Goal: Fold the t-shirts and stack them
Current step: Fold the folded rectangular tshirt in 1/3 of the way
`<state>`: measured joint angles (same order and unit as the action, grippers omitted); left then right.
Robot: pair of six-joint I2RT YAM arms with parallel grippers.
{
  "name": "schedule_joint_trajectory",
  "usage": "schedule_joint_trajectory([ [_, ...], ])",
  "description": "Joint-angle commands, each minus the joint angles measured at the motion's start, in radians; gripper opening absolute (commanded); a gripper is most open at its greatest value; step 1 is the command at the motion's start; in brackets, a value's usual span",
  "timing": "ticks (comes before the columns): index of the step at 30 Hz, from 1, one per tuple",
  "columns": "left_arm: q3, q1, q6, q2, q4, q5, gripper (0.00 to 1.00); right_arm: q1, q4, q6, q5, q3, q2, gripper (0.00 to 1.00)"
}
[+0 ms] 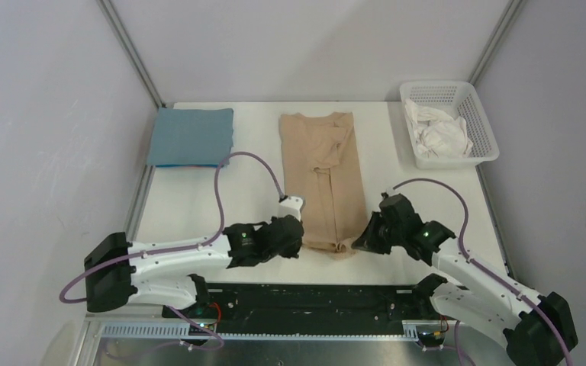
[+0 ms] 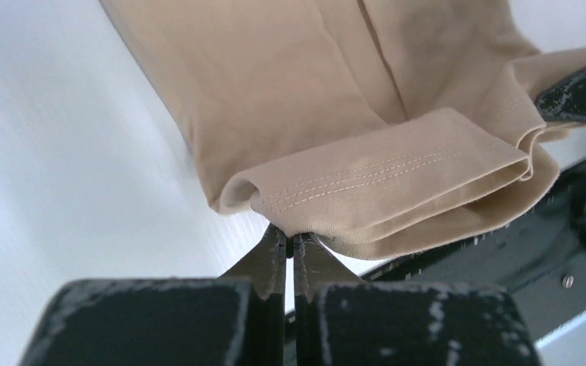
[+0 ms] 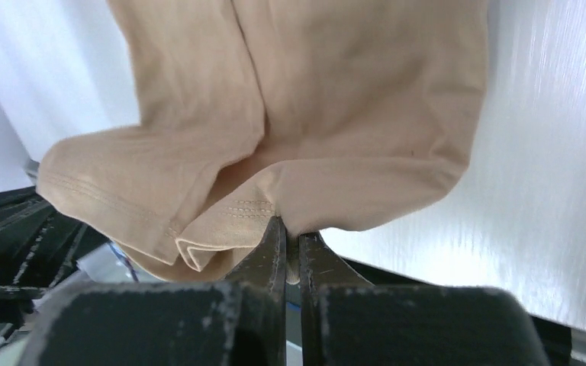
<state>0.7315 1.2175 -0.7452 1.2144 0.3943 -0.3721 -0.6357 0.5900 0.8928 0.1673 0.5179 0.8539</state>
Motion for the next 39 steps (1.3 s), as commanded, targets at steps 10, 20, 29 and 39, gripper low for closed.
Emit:
schedule_joint_trajectory([
  [10,0.241,-0.327,0.178,0.199,-0.092,0.061,0.00,0.236,-0.312,-0.071,0.050,0.211,0.259,0.00],
  [20,0.424,-0.515,0.231,0.443,-0.092,0.151,0.00,0.344,-0.477,-0.121,0.101,0.357,0.572,0.00],
  [29,0.520,-0.612,0.262,0.606,-0.091,0.236,0.05,0.376,-0.519,-0.139,0.117,0.487,0.767,0.03],
  [39,0.616,-0.632,0.290,0.638,-0.064,0.214,0.47,0.413,-0.497,-0.138,0.124,0.607,0.901,0.64],
])
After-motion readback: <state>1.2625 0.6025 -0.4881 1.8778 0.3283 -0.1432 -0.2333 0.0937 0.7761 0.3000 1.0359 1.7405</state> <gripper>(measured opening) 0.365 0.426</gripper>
